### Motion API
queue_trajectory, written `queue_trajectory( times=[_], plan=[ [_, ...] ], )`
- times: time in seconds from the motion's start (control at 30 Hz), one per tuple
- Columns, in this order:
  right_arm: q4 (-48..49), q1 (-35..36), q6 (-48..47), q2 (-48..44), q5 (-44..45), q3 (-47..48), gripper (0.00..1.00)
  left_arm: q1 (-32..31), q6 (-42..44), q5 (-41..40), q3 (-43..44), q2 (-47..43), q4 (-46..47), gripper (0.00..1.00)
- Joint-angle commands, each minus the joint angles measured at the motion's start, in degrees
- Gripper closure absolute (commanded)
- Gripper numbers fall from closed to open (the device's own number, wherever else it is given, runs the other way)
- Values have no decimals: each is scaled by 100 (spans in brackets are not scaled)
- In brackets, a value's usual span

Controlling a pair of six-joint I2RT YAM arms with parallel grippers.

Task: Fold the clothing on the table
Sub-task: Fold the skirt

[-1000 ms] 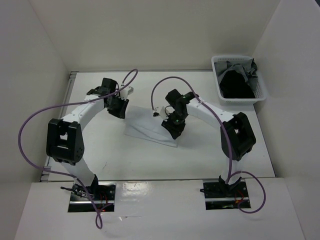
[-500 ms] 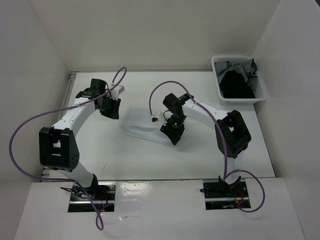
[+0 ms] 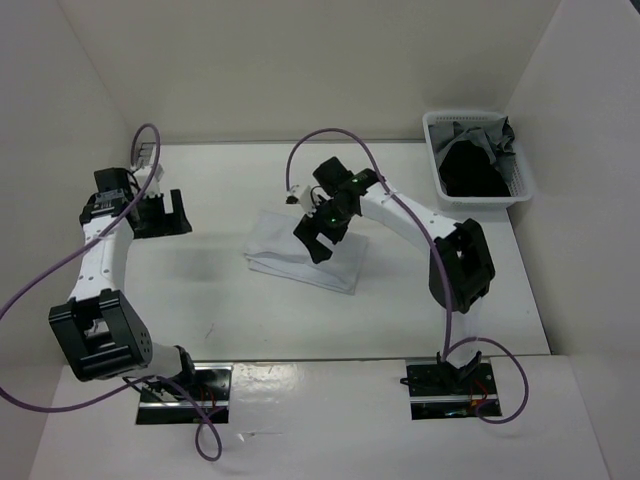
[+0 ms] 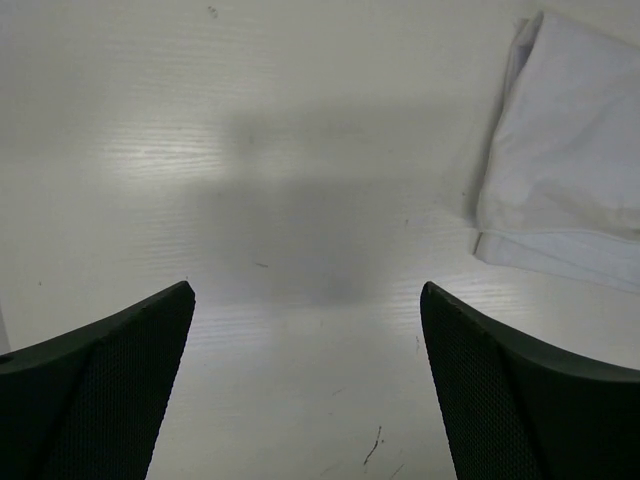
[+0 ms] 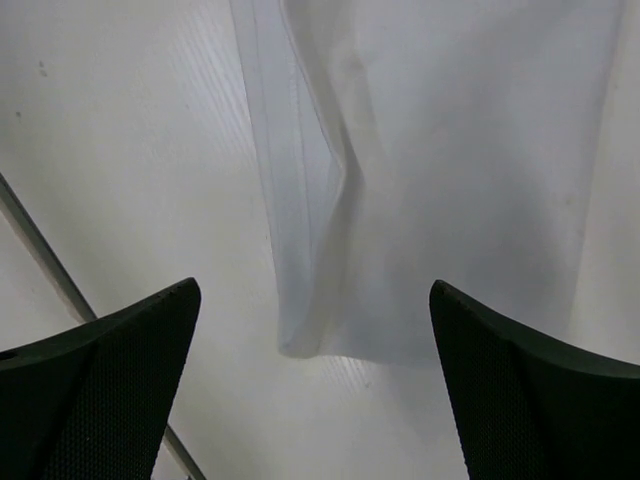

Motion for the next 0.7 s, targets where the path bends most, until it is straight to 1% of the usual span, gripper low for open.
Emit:
queue_trajectory(
  times=[0.0, 0.07, 0.23, 0.43, 0.67],
  plan=[
    [340, 122, 107, 346, -238, 181, 1, 322, -46, 274, -259, -205, -1, 1],
    [402, 122, 107, 416, -239, 181, 1, 550, 24, 422, -321, -205, -1, 1],
    [648, 122, 46, 549, -239, 181, 1, 893, 130, 599, -321, -152, -54, 1],
    [534, 183, 46, 804, -466, 532, 1, 955, 130, 661, -374, -152, -1, 1],
    [411, 385, -7, 979, -520, 532, 1, 955, 130, 661, -321, -99, -1, 1]
  ],
)
